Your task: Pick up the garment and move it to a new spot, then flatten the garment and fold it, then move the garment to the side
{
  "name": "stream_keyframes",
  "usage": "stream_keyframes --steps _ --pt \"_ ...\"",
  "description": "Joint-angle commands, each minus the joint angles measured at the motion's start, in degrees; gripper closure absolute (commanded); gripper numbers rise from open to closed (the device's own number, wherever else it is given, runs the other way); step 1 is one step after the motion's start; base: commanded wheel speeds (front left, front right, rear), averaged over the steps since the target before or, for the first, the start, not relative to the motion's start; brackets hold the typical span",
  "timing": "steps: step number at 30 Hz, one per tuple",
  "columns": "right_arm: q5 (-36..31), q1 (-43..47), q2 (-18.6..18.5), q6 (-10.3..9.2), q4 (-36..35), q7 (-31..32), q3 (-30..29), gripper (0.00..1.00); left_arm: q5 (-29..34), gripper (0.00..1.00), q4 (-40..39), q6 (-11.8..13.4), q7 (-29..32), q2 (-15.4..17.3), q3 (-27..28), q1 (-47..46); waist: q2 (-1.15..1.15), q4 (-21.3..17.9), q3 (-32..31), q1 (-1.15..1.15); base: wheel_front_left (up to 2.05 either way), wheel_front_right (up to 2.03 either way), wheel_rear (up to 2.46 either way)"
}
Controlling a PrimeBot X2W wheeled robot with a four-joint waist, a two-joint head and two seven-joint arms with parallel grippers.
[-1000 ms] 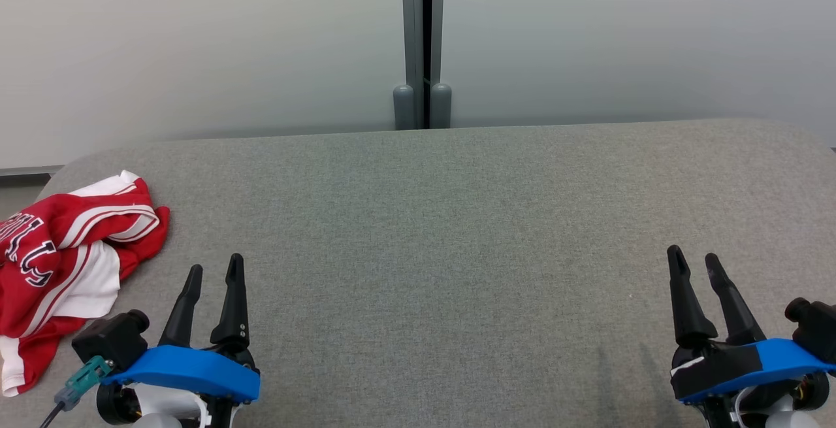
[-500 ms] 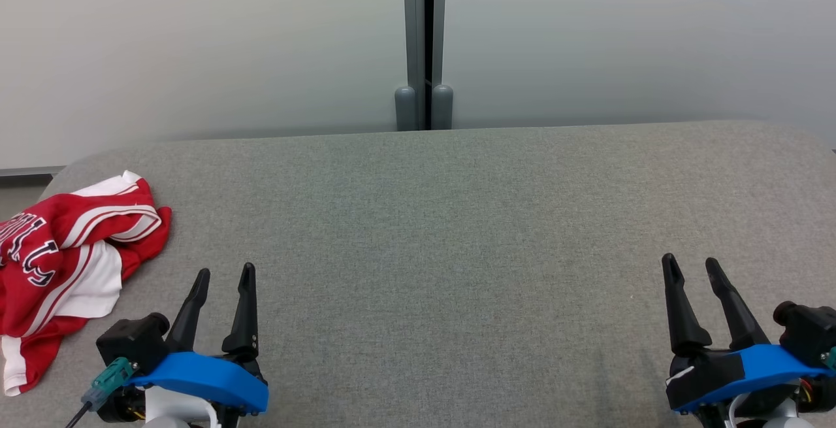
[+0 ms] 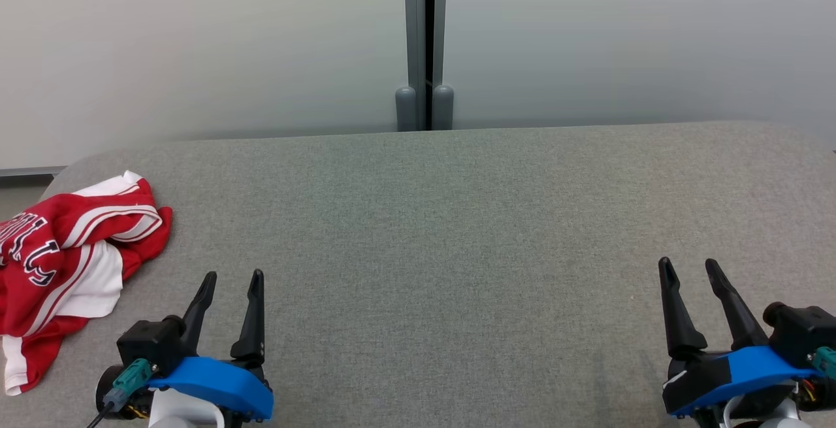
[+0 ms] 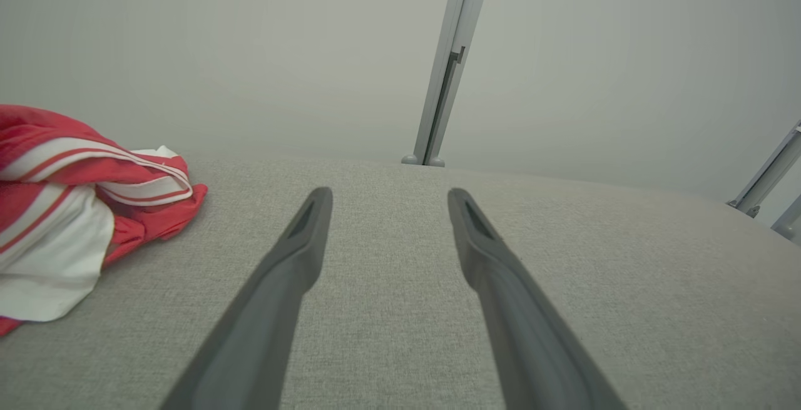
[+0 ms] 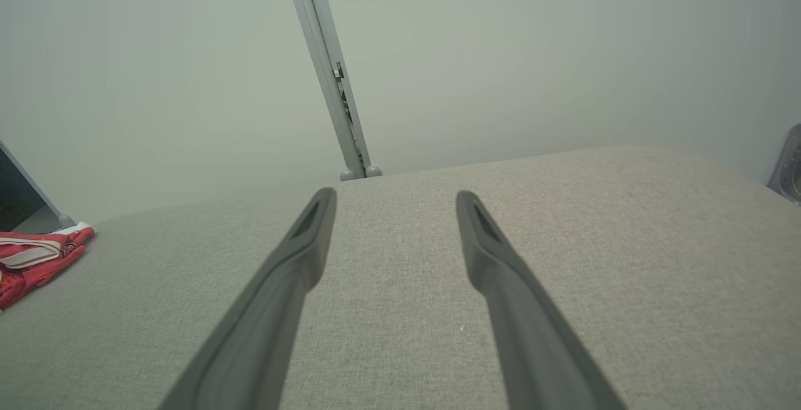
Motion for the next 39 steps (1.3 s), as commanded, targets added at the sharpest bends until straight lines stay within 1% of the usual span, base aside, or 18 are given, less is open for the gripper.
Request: stream_keyframes --steps 1,24,33,39 --pt "-1.25 0.55 0.01 0.12 -0.19 -0.4 -0.02 0.0 1.14 0.0 -0.03 0.26 -0.54 0.43 -0.43 -0.97 0.0 0.0 0.02 0.0 0.0 0.0 0.0" --pt "-8.45 1.3 -0.02 0.13 -0.28 -1.84 0.63 0.0 8.82 0.0 1.85 1.04 -3.33 1.21 -1.64 -0.83 0.0 0.23 0.74 0.0 0.0 0.0 0.0" --pt "-7.44 0.97 -0.01 0.09 0.13 -2.37 0.34 0.0 7.85 0.0 2.23 1.17 -3.28 1.1 -1.19 -0.82 0.0 0.22 1.05 0.0 0.0 0.0 0.0" --pt "-7.54 0.94 -0.01 0.09 -0.14 -2.35 0.01 0.0 7.55 0.0 2.15 1.6 -3.28 0.93 -0.89 -1.3 0.0 0.87 1.49 0.0 0.0 0.0 0.0"
